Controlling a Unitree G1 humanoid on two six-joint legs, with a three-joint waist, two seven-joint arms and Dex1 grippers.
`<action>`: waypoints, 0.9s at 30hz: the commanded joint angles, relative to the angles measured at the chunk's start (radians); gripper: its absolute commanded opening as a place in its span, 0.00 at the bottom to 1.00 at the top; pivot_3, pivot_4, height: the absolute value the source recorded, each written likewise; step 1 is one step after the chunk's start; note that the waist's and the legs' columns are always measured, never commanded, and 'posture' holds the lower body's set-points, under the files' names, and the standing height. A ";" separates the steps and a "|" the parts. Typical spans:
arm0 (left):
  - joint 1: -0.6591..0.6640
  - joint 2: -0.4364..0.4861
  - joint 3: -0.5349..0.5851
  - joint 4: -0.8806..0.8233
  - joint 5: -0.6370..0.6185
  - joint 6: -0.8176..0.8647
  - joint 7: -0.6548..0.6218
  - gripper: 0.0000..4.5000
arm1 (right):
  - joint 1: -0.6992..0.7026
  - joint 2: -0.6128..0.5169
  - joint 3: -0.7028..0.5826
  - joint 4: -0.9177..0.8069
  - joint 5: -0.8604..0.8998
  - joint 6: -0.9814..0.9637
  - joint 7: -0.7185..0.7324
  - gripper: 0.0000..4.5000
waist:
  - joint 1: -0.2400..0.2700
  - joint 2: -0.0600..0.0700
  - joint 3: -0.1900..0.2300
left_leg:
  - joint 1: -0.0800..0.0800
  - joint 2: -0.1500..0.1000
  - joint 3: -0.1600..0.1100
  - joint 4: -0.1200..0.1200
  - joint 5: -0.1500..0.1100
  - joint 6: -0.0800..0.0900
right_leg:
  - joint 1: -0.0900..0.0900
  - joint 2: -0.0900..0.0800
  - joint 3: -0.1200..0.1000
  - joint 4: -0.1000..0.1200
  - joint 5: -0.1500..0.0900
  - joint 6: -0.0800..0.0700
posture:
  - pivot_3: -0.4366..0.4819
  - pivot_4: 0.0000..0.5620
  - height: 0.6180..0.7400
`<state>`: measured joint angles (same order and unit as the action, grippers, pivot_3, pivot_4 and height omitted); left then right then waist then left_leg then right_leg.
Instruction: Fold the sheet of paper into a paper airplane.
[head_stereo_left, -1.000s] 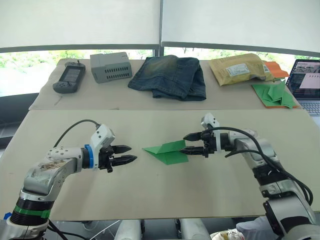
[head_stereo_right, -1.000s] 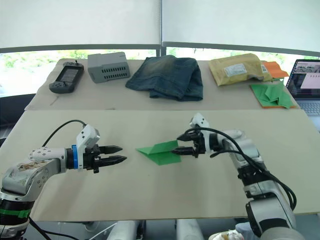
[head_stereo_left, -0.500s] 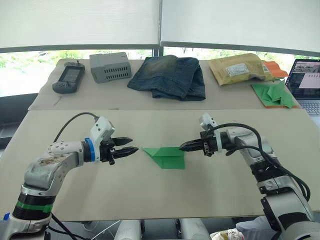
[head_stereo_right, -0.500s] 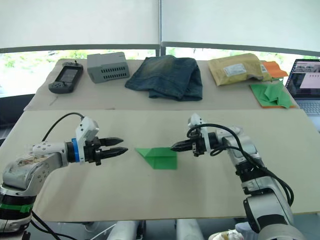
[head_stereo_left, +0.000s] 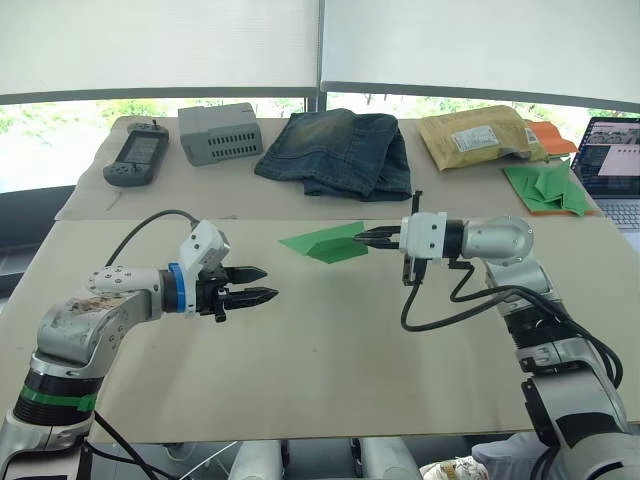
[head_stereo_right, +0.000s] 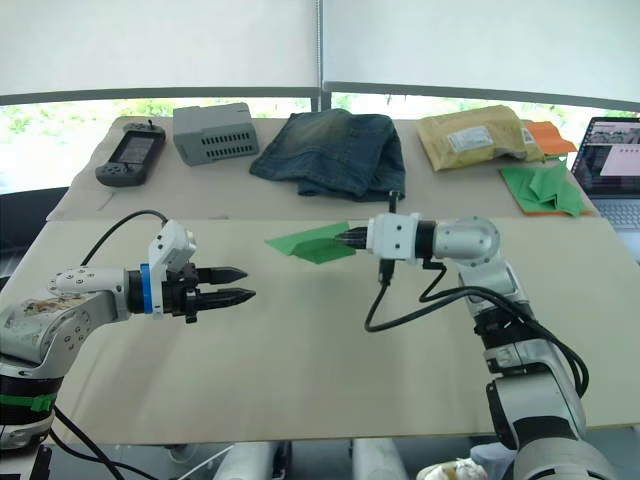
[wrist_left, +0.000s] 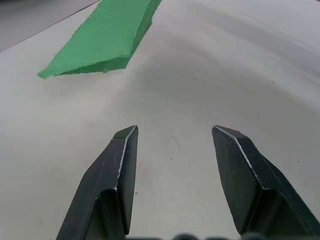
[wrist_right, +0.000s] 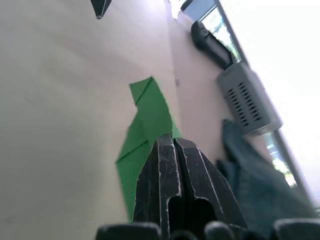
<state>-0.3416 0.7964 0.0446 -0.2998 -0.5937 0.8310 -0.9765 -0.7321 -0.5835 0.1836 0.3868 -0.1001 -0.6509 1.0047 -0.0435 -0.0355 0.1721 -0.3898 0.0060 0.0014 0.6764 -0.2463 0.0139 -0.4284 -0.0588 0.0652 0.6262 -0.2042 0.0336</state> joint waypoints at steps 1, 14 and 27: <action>-0.016 0.012 0.002 -0.022 -0.016 0.001 -0.010 0.55 | 0.028 -0.053 0.015 0.058 -0.318 -0.354 -0.268 0.00 | 0.002 0.000 0.000 | 0.000 0.000 0.000 0.000 0.000 0.000 | 0.000 0.000 0.000 0.000 0.000 0.000 | 0.48 0.27 0.91; -0.043 0.009 -0.032 -0.011 -0.009 0.012 -0.016 0.55 | 0.250 -0.136 0.099 0.128 -0.788 -0.580 -0.849 0.00 | -0.004 -0.002 0.001 | 0.006 -0.005 0.000 0.001 0.000 0.000 | 0.005 -0.001 0.004 0.002 -0.003 0.002 | 0.48 0.27 0.91; -0.054 0.005 -0.045 0.007 -0.013 0.026 -0.027 0.55 | 0.206 -0.266 0.168 0.175 -0.684 -0.650 -0.908 0.58 | -0.002 -0.006 0.002 | 0.005 -0.006 -0.001 0.001 0.000 0.000 | 0.005 -0.002 0.004 0.001 -0.002 0.001 | 0.48 0.27 0.91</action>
<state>-0.3854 0.7950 -0.0044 -0.2842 -0.5931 0.8561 -0.9948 -0.5226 -0.8218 0.3568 0.5810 -0.8244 -1.2783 0.0836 -0.0455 -0.0416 0.1737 -0.3848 -0.0001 0.0002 0.6774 -0.2463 0.0144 -0.4233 -0.0605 0.0690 0.6275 -0.2060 0.0343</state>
